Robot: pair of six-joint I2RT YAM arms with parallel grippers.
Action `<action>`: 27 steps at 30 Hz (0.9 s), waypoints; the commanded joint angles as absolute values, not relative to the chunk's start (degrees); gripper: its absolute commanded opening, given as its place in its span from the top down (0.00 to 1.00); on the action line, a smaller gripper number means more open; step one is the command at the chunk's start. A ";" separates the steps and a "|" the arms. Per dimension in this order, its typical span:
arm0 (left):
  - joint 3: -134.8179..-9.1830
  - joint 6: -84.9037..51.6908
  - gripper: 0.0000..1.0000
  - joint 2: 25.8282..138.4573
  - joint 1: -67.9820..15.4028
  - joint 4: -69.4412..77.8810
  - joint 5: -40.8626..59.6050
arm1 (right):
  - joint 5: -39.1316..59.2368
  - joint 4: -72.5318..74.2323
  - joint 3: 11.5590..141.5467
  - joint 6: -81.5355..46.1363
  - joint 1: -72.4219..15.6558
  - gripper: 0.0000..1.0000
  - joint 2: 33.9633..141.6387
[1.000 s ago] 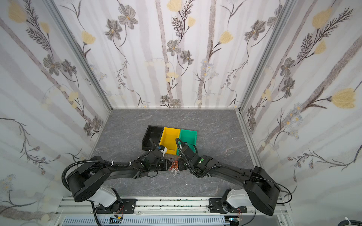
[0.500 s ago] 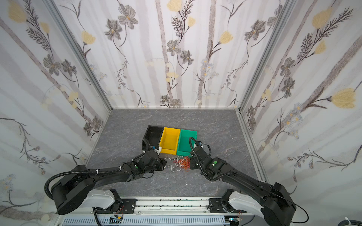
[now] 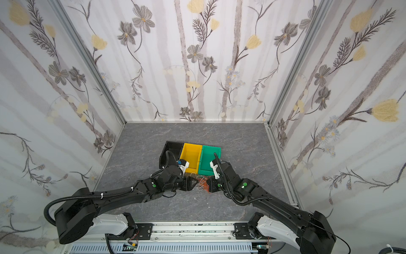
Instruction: Untangle the cables
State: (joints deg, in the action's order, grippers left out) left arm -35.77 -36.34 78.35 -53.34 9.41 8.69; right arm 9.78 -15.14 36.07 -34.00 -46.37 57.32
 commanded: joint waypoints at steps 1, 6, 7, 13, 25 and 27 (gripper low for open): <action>-37.39 -36.34 0.31 82.43 -54.52 12.93 9.94 | 14.78 -10.27 35.68 -33.67 -46.41 1.00 56.58; -40.43 -37.39 0.32 90.43 -55.82 13.44 7.76 | 17.04 -8.99 35.68 -34.14 -46.38 1.00 56.06; -41.08 -37.44 0.33 91.56 -55.90 12.66 7.12 | 17.09 -9.11 35.68 -34.19 -46.41 1.00 55.77; -40.01 -38.51 0.50 92.99 -56.08 11.04 1.99 | 16.45 -11.32 35.85 -35.06 -45.17 1.00 51.66; -34.56 -38.23 1.00 88.14 -54.96 8.34 -3.44 | 13.49 -21.89 37.73 -35.53 -33.97 1.00 41.16; -33.52 -38.15 1.00 86.51 -54.52 7.55 -3.99 | 12.76 -23.64 37.73 -35.41 -31.60 1.00 39.91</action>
State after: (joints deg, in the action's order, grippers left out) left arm -34.44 -37.74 87.96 -54.89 9.02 -1.45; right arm 14.57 -20.36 37.28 -35.11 -33.36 41.10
